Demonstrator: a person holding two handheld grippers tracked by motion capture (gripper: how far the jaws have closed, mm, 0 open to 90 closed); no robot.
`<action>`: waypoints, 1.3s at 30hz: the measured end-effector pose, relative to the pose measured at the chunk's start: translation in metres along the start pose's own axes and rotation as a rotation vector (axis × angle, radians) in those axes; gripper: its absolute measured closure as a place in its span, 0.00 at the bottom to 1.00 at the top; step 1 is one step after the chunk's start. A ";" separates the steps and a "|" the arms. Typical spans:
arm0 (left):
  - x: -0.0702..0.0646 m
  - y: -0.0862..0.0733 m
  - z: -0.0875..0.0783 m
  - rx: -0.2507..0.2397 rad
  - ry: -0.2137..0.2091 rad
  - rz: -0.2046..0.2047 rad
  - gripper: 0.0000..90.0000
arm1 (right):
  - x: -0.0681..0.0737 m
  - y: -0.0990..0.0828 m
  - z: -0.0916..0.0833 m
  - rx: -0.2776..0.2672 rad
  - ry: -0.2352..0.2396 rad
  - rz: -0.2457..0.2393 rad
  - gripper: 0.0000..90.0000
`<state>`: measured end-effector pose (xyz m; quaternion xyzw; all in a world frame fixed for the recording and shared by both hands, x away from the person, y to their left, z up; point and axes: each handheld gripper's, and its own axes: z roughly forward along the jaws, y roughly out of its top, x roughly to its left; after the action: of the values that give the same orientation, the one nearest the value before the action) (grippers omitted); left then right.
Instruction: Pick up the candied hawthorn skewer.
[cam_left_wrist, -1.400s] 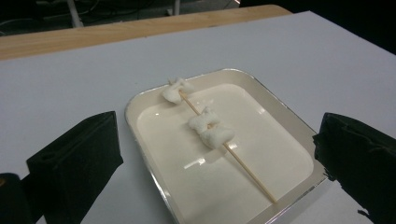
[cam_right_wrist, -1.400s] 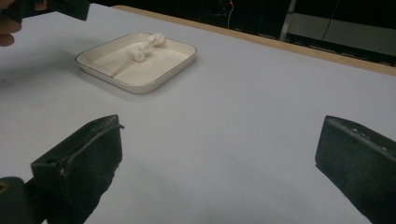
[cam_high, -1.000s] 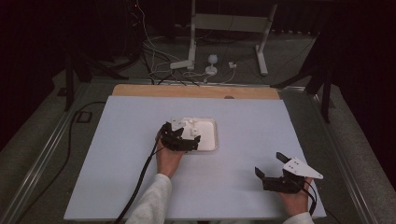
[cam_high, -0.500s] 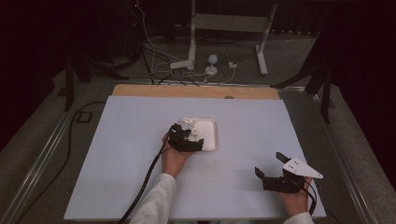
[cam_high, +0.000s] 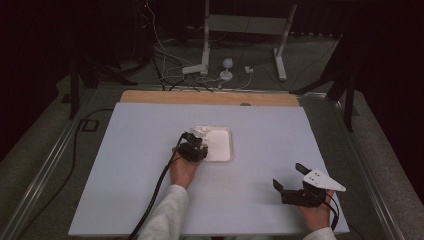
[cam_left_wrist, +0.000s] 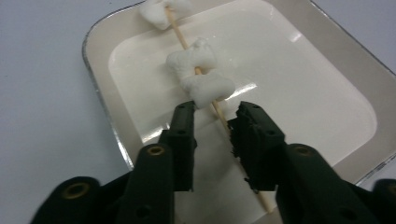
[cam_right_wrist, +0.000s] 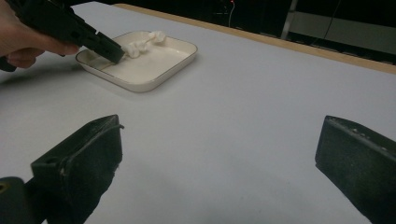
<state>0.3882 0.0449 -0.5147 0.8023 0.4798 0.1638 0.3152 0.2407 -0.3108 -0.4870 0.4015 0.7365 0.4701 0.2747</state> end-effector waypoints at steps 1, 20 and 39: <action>0.001 0.000 0.000 0.002 0.004 -0.006 0.85 | 0.000 0.000 0.000 0.000 0.000 0.000 0.01; 0.008 0.005 -0.013 0.055 -0.062 -0.056 1.00 | -0.001 -0.001 0.001 0.006 -0.001 0.001 0.01; 0.009 -0.002 -0.018 0.116 -0.092 -0.067 1.00 | -0.001 -0.001 0.001 0.007 -0.003 -0.001 0.01</action>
<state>0.3815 0.0600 -0.5026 0.8095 0.4998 0.0881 0.2953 0.2416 -0.3113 -0.4880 0.4029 0.7380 0.4666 0.2745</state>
